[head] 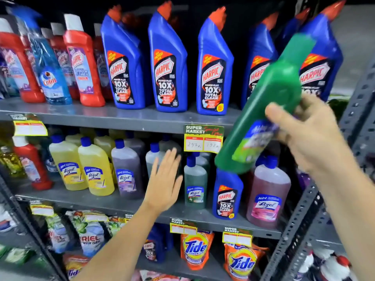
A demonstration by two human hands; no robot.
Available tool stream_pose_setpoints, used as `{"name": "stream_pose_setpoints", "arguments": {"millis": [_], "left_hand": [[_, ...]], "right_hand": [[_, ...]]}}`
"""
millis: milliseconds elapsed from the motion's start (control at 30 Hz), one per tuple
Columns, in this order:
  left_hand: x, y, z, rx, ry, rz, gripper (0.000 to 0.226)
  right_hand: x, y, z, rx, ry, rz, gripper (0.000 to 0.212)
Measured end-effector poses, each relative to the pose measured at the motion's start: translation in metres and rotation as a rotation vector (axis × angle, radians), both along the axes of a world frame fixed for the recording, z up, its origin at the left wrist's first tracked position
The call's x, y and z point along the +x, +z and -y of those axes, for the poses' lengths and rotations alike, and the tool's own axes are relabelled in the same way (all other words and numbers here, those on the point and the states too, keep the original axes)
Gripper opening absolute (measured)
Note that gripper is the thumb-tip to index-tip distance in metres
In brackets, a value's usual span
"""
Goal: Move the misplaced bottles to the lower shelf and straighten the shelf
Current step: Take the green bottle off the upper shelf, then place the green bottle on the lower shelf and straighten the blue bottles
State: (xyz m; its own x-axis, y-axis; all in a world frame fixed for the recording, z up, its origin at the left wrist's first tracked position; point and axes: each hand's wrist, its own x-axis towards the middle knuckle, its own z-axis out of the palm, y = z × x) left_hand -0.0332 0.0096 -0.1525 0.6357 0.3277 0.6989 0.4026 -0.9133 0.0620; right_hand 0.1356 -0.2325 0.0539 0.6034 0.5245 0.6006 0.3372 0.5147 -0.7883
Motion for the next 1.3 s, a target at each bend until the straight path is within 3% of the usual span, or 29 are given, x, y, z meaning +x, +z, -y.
{"name": "stream_pose_setpoints", "arguments": {"millis": [167, 300, 533, 800, 1100, 1167, 1300], "left_hand": [[-0.023, -0.085, -0.011, -0.147, 0.009, -0.284, 0.056], [-0.023, -0.124, -0.018, -0.221, -0.026, -0.428, 0.056], [-0.024, -0.164, -0.026, -0.288, 0.017, -0.648, 0.063], [-0.028, -0.184, -0.03, -0.274, 0.031, -0.644, 0.067], [-0.028, -0.188, -0.028, -0.263, 0.032, -0.597, 0.069], [-0.028, -0.189, -0.027, -0.261, 0.04, -0.589, 0.071], [-0.027, -0.188, -0.029, -0.263, 0.036, -0.574, 0.069]], "right_hand": [[-0.023, -0.115, -0.032, -0.209, -0.01, -0.067, 0.063], [-0.028, -0.197, -0.079, -0.357, -0.098, -0.059, 0.065], [-0.032, -0.259, -0.141, -0.435, -0.241, -0.089, 0.068], [-0.032, -0.293, -0.16, -0.489, -0.337, 0.121, 0.076], [-0.045, -0.297, -0.143, -0.589, -0.264, 0.092, 0.102], [-0.054, -0.303, -0.124, -0.55, -0.296, 0.038, 0.095], [-0.043, -0.316, -0.079, -0.374, -0.584, 0.083, 0.052]]}}
